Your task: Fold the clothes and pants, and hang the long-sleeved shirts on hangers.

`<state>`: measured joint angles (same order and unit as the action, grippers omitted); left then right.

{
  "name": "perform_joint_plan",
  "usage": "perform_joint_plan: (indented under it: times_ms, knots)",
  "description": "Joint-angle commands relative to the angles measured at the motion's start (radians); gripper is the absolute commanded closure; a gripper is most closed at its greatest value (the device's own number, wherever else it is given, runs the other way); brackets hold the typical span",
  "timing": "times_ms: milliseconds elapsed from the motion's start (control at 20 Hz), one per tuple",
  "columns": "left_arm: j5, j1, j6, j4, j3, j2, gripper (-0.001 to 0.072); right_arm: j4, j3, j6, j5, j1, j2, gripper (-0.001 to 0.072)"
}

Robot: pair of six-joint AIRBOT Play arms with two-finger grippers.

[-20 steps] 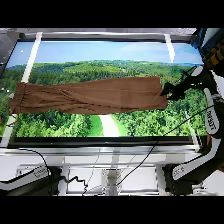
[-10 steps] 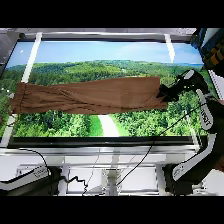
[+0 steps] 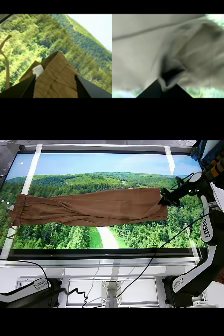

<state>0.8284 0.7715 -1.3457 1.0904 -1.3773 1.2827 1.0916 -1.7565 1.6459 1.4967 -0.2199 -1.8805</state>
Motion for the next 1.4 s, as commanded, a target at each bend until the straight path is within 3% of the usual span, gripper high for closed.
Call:
perform_joint_plan:
  times_ms: [0,100,200,350,500,750,900,950,1000,1050,1100,1150,1200,1250,1350]
  knots:
    - [-0.001,0.001,0.0,0.0,0.0,0.0,0.0152,-0.071,-0.146,-0.053,0.22,-0.011,0.003,0.0699]
    - [0.0,0.001,0.0,0.0,0.0,0.0,0.0152,-0.138,-0.184,-0.037,0.167,-0.031,0.003,0.0699]
    - [-0.001,0.001,0.0,0.0,0.0,0.0,0.0152,-0.194,-0.186,0.013,0.015,-0.043,0.003,0.0699]
    - [-0.001,0.001,0.0,0.0,0.0,0.0,0.0152,-0.195,-0.185,0.14,-0.264,-0.043,0.0,0.0698]
    - [0.0,0.001,0.0,0.0,0.0,0.0,0.0152,-0.192,-0.172,0.293,-0.454,-0.043,-0.022,0.0697]
    - [0.0,0.001,0.0,0.0,0.0,0.0,0.0152,-0.14,-0.093,0.481,-0.656,-0.021,-0.046,0.0697]
    - [-0.001,0.001,0.0,0.0,0.0,0.001,0.0152,-0.129,-0.068,0.5,-0.687,-0.003,-0.06,0.068]
    - [0.0,0.001,0.0,0.0,0.0,0.001,0.0153,-0.116,-0.068,0.499,-0.687,0.003,-0.064,0.0531]
    - [0.0,0.001,0.0,0.0,0.0,0.001,0.0152,-0.111,-0.069,0.486,-0.687,0.009,-0.065,0.0263]
    - [0.005,0.001,0.0,0.0,0.0,0.001,0.0153,-0.113,-0.069,0.44,-0.684,0.009,-0.064,0.0115]
    - [0.016,0.002,0.0,0.002,0.0,0.001,0.0156,-0.112,-0.073,0.398,-0.667,0.008,-0.064,0.0116]
    - [0.03,0.009,-0.002,0.024,0.0,0.001,0.0206,-0.112,-0.074,0.37,-0.655,0.007,-0.063,0.0116]
    - [0.055,0.024,-0.034,0.067,0.0,0.001,0.0312,-0.112,-0.074,0.349,-0.641,0.006,-0.06,0.0117]
    - [0.09,0.049,-0.087,0.102,0.0,0.001,0.0345,-0.111,-0.074,0.334,-0.628,0.006,-0.055,0.0116]
    - [0.201,0.13,-0.148,0.172,0.0,0.004,0.0332,-0.112,-0.074,0.266,-0.616,0.006,-0.045,0.0117]
